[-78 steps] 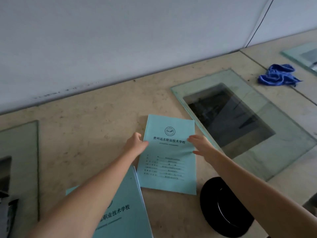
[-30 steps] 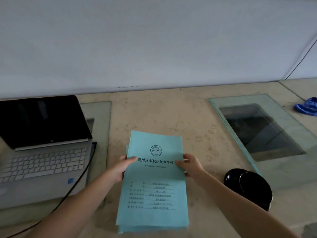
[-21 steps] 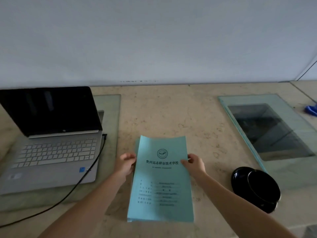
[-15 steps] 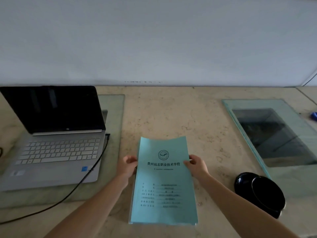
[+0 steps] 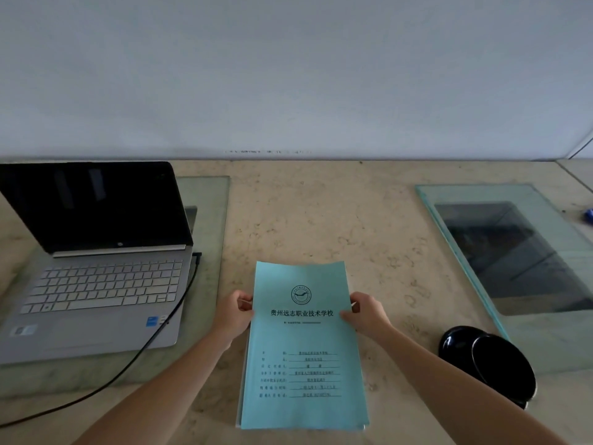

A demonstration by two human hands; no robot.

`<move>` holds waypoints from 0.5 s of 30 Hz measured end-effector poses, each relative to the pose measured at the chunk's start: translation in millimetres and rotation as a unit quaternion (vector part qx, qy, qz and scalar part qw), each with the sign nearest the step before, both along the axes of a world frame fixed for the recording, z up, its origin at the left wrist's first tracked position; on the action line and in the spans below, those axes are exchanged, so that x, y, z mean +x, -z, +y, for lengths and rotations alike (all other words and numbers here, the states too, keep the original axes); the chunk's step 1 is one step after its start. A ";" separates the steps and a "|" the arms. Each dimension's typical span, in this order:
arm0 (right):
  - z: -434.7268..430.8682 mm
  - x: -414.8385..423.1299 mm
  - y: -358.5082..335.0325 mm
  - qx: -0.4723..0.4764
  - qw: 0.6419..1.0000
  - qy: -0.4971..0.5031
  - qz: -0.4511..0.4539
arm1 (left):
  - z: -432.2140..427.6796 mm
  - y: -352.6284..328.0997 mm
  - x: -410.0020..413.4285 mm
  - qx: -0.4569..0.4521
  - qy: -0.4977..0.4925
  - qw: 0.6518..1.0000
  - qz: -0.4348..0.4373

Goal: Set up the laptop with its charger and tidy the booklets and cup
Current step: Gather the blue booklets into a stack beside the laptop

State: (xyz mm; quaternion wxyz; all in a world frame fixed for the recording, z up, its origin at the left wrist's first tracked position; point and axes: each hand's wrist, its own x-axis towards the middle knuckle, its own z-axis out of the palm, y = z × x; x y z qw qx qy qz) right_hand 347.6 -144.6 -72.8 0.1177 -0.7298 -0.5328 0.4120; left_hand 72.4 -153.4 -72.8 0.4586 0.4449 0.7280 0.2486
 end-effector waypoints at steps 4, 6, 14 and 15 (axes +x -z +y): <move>-0.6 3.2 0.7 -0.011 0.999 -0.017 -0.024 | 2.9 -1.6 0.1 -0.022 0.016 0.999 0.024; -2.5 1.5 1.5 -0.006 0.999 -0.013 -0.035 | 3.3 -0.3 0.1 -0.031 0.041 0.997 0.049; -7.8 0.7 2.7 -0.019 0.998 -0.006 -0.060 | 6.5 -1.9 18.0 -0.094 0.050 0.994 0.039; -9.1 1.2 3.8 -0.025 0.999 0.001 -0.044 | 7.8 -1.1 20.6 -0.108 0.046 0.992 0.046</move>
